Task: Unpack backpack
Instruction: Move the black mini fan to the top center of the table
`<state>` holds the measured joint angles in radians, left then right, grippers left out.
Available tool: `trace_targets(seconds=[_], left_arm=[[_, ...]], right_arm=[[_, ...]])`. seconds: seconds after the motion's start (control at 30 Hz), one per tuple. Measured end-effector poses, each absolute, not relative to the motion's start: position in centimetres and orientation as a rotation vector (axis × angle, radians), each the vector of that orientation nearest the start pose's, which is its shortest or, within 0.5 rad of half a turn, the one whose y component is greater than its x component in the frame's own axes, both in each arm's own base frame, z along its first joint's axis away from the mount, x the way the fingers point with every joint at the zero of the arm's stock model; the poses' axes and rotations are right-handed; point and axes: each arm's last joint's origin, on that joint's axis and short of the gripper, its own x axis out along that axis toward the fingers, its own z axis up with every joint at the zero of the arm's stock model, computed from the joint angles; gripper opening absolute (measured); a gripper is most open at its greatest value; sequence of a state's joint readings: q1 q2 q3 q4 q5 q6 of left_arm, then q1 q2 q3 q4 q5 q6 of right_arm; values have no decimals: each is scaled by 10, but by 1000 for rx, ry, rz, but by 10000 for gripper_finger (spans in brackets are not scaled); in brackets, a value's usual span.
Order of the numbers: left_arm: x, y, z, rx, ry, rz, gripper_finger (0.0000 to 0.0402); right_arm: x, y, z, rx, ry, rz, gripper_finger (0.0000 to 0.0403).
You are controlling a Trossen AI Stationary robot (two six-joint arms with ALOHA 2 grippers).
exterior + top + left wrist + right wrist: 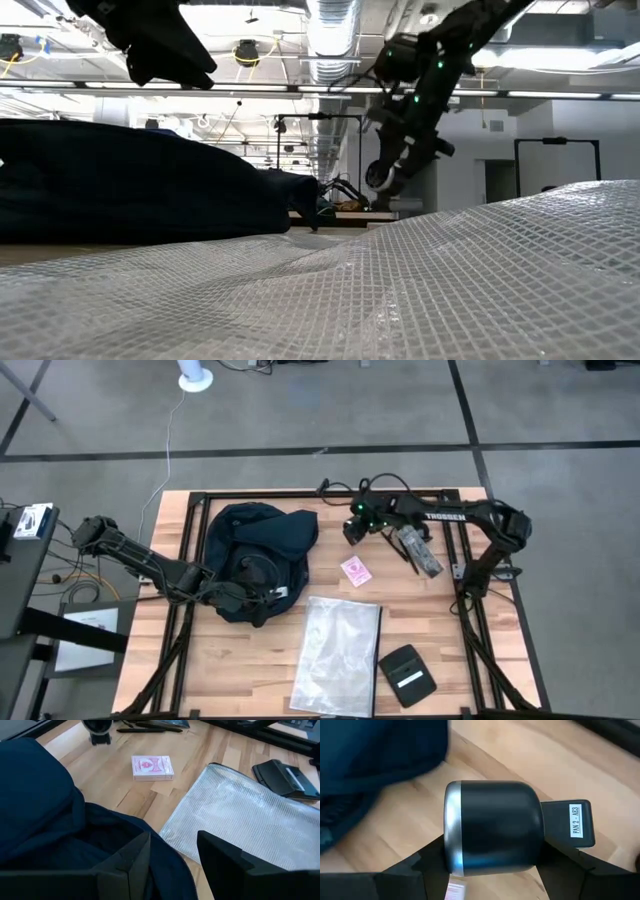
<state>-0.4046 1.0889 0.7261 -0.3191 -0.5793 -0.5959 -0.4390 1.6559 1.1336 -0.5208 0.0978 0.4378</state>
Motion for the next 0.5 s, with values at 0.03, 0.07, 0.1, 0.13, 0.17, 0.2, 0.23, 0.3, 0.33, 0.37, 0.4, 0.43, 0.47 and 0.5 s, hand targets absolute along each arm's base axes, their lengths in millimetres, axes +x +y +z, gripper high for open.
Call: trace_targets(seconds=[0.03,0.07,0.1,0.13,0.17,0.2,0.23,0.3,0.33,0.37,0.4,0.43,0.47,0.5], left_arm=[[208,-72,249,-254,524,337,152],[208,-72,249,-255,523,338,152],[208,-72,249,-258,521,338,152],[208,-72,249,-259,521,338,152],[208,-72,249,-263,518,339,152],[208,-72,249,-267,516,340,152],[208,-72,249,-270,517,341,152],[208,-72,249,-279,516,344,152],[208,-72,249,-282,516,345,152],[208,-72,249,-282,516,345,152],[208,-72,249,-283,516,345,152],[208,-72,249,-284,516,345,152],[208,-72,249,-284,516,345,152],[208,-72,249,-284,516,346,152]], right_arm=[[301,-147,211,571,923,-715,235],[302,-150,209,578,914,-712,235],[303,-151,208,583,908,-708,235],[304,-153,206,586,901,-707,235],[305,-154,206,586,889,-705,235],[307,-155,206,585,878,-702,235],[307,-155,206,584,869,-699,236],[310,-155,208,580,841,-693,241],[310,-155,209,579,835,-692,246],[310,-155,210,580,840,-692,254],[311,-155,212,581,842,-691,263],[311,-155,215,581,843,-691,273],[312,-156,218,580,842,-691,283],[312,-156,220,580,846,-691,294]])
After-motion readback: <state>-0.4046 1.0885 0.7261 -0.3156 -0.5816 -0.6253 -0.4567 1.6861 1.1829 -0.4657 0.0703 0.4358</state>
